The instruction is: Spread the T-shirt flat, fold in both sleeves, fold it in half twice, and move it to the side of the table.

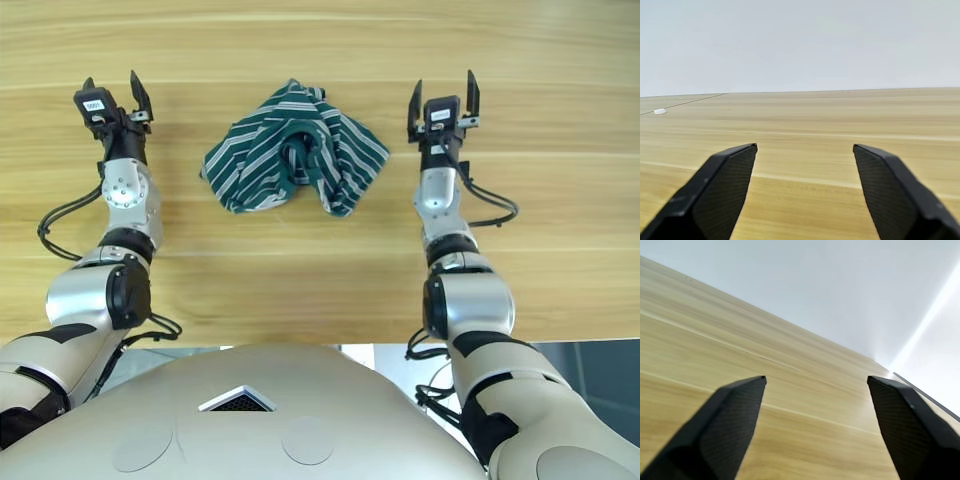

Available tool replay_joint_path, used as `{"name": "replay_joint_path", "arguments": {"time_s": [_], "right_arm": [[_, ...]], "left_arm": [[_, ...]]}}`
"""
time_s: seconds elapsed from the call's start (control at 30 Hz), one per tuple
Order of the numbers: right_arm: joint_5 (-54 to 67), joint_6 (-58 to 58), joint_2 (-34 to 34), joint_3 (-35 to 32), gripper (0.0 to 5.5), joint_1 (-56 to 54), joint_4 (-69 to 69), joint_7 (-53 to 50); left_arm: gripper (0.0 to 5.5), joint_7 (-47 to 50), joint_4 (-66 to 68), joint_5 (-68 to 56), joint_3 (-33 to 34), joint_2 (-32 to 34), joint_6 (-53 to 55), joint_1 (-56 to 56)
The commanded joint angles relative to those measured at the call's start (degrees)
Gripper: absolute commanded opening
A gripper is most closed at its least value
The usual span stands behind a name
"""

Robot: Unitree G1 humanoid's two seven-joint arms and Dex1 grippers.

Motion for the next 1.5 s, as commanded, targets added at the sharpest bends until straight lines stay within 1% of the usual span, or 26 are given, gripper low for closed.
{"name": "replay_joint_path", "arguments": {"time_s": [0.03, 0.07, 0.1, 0.13, 0.17, 0.23, 0.33, 0.37, 0.43, 0.53, 0.6, 0.73, 0.87, 1.0, 1.37, 1.43, 1.47, 1.5], "right_arm": [[-2.2, -3.9, -0.9, 1.4, 3.74, 2.8, -4.6, -1.4], [-2.3, -5.5, -1.7, 1.7, 3.74, 4.9, -7.8, -0.3], [-2.2, -6.5, -2.3, 1.8, 3.74, 6.7, -10.5, 1.0], [-2.4, -7.9, -3.7, 2.9, 3.74, 10.2, -16.8, 4.1], [-0.9, -9.0, -5.8, 4.7, 3.74, 15.1, -25.3, 9.0], [2.0, -9.9, -10.1, 8.2, 3.74, 23.0, -38.1, 16.8], [5.2, -8.0, -16.5, 11.7, 3.74, 32.2, -50.7, 25.2], [5.6, -7.0, -17.9, 12.1, 3.74, 34.3, -53.2, 27.3], [5.7, -5.2, -20.5, 13.1, 3.74, 37.8, -55.9, 31.4], [6.7, -2.2, -22.5, 14.6, 3.74, 42.0, -60.7, 36.4], [5.7, -0.5, -22.0, 15.1, 3.74, 43.1, -61.8, 38.0], [1.8, 2.6, -18.4, 16.7, 3.74, 41.7, -61.7, 38.3], [-2.5, 4.7, -14.6, 17.9, 3.74, 39.9, -61.3, 37.1], [-3.3, 6.3, -12.1, 19.4, 3.74, 39.8, -60.9, 37.5], [-5.6, 6.8, -9.9, 18.5, 3.74, 37.7, -55.4, 34.5], [-5.8, 6.6, -10.0, 18.0, 3.78, 37.5, -54.7, 33.6], [-5.8, 6.6, -10.0, 17.8, 3.78, 37.4, -54.5, 33.3], [-5.8, 6.5, -10.0, 17.8, 3.78, 37.3, -54.4, 33.0]], "left_arm": [[3.56, -20.0, -10.0, -11.8, 1.3, -4.4, -0.4, 2.5], [3.56, -27.1, -18.0, -15.5, -1.4, -5.1, 0.8, 6.6], [3.56, -32.0, -24.6, -18.1, -3.6, -5.5, 2.3, 10.1], [3.56, -37.7, -35.3, -21.6, -7.7, -4.6, 5.6, 16.3], [3.56, -42.8, -45.5, -23.6, -12.5, -2.6, 7.7, 23.1], [3.56, -49.8, -58.7, -24.9, -19.2, 1.6, 9.4, 32.9], [3.56, -57.2, -70.8, -27.7, -25.7, 6.7, 12.0, 43.0], [3.56, -59.0, -73.3, -27.9, -27.3, 8.0, 12.6, 45.3], [3.56, -60.3, -74.1, -23.6, -29.8, 9.7, 12.2, 47.9], [3.56, -57.0, -70.6, -7.5, -30.4, 12.2, 7.8, 48.8], [3.56, -54.1, -69.7, 1.2, -29.8, 14.1, 6.7, 48.9], [3.56, -40.6, -65.2, 18.2, -26.2, 14.3, 8.7, 44.4], [3.56, -29.1, -63.7, 28.6, -24.6, 13.8, 12.5, 41.0], [3.56, -25.0, -64.8, 31.1, -25.4, 14.5, 13.5, 40.6], [3.56, -22.8, -64.6, 31.0, -26.1, 15.4, 17.3, 40.2], [3.27, -22.1, -63.9, 31.3, -26.2, 15.8, 17.9, 39.9], [3.22, -21.8, -63.6, 31.4, -26.3, 16.0, 18.1, 39.7], [2.99, -21.7, -63.4, 31.4, -26.4, 16.2, 18.3, 39.6]]}}
